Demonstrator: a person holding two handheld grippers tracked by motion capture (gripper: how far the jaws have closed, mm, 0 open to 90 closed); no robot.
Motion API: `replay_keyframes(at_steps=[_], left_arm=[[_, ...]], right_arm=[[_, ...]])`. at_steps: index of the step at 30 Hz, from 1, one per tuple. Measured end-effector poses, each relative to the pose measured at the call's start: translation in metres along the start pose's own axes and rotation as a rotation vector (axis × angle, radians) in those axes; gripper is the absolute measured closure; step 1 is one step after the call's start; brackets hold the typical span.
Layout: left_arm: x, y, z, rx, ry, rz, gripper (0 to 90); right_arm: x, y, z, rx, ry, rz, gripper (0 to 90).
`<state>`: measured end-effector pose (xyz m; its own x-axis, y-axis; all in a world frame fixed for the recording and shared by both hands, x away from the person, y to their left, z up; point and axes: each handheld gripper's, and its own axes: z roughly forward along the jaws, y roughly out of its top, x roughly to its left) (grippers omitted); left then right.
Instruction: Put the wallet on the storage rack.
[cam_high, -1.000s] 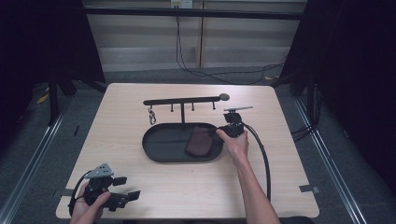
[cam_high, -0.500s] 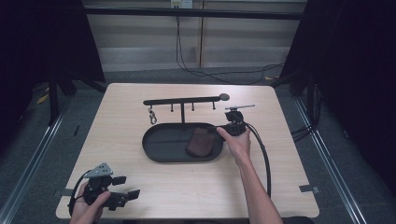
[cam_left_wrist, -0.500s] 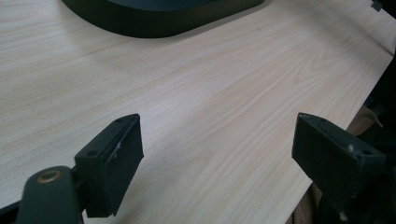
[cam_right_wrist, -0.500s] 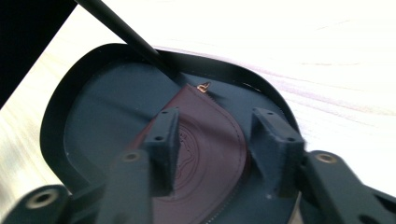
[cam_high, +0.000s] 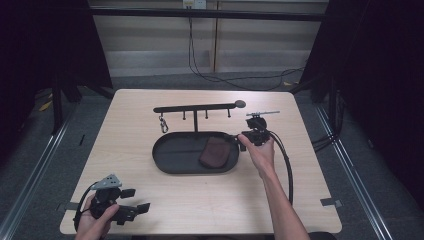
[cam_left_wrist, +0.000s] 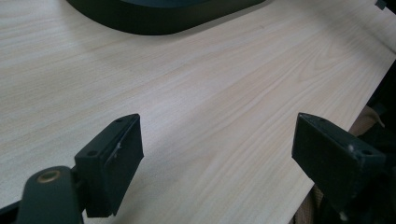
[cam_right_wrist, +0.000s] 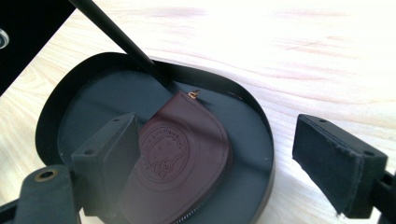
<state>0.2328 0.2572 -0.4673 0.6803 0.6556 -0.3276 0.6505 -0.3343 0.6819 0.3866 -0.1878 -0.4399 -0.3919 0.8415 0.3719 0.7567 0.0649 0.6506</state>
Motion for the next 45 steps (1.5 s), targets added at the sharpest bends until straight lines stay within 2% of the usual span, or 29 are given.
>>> replay_keyframes(at_steps=[4, 5, 8, 11, 15, 19, 24, 25, 26, 27, 36, 39, 41, 45], left_arm=[[0.000, 0.000, -0.001, -0.009, 0.008, -0.005, 16.4], [0.000, 0.000, 0.000, -0.008, 0.010, -0.005, 16.4], [0.002, 0.001, -0.001, -0.007, 0.010, -0.011, 16.4], [0.002, 0.001, -0.001, -0.006, 0.015, -0.016, 16.4], [0.001, 0.001, 0.000, -0.006, 0.022, -0.023, 16.7], [0.003, 0.000, -0.002, -0.012, 0.023, -0.027, 16.4], [0.002, 0.000, -0.001, -0.005, 0.010, -0.028, 16.4], [0.002, 0.000, -0.002, -0.005, 0.015, -0.029, 16.4], [0.002, 0.000, -0.002, -0.003, 0.022, -0.030, 16.4], [0.002, 0.000, -0.002, 0.000, 0.022, -0.031, 16.4], [0.002, -0.001, -0.001, 0.011, 0.046, -0.021, 16.8], [0.003, -0.001, -0.002, 0.006, 0.045, -0.021, 16.8], [0.003, -0.001, -0.003, 0.001, 0.045, -0.021, 16.9], [0.002, -0.001, -0.001, 0.005, 0.045, -0.026, 16.8]], right_arm=[[0.003, 0.000, -0.012, -0.017, 0.003, -0.020, 14.3], [0.003, -0.001, -0.017, -0.012, -0.018, -0.020, 15.6], [0.003, -0.003, -0.022, -0.010, -0.035, -0.027, 17.0], [0.002, -0.011, -0.032, -0.024, -0.044, -0.039, 20.4], [0.002, -0.015, -0.040, -0.022, -0.054, -0.044, 20.6], [0.003, -0.025, -0.055, -0.035, -0.068, -0.060, 21.1], [0.001, -0.033, -0.063, -0.030, -0.094, -0.071, 21.1], [0.001, -0.039, -0.071, -0.048, -0.119, -0.067, 21.7], [0.000, -0.042, -0.074, -0.043, -0.127, -0.072, 21.0], [-0.001, -0.045, -0.076, -0.031, -0.119, -0.075, 20.3], [-0.019, -0.082, -0.102, -0.044, -0.138, -0.054, 18.6], [-0.022, -0.094, -0.109, -0.038, -0.138, -0.056, 18.1], [-0.024, -0.102, -0.114, -0.030, -0.160, -0.077, 17.5], [-0.033, -0.118, -0.125, -0.040, -0.166, -0.050, 17.3]])
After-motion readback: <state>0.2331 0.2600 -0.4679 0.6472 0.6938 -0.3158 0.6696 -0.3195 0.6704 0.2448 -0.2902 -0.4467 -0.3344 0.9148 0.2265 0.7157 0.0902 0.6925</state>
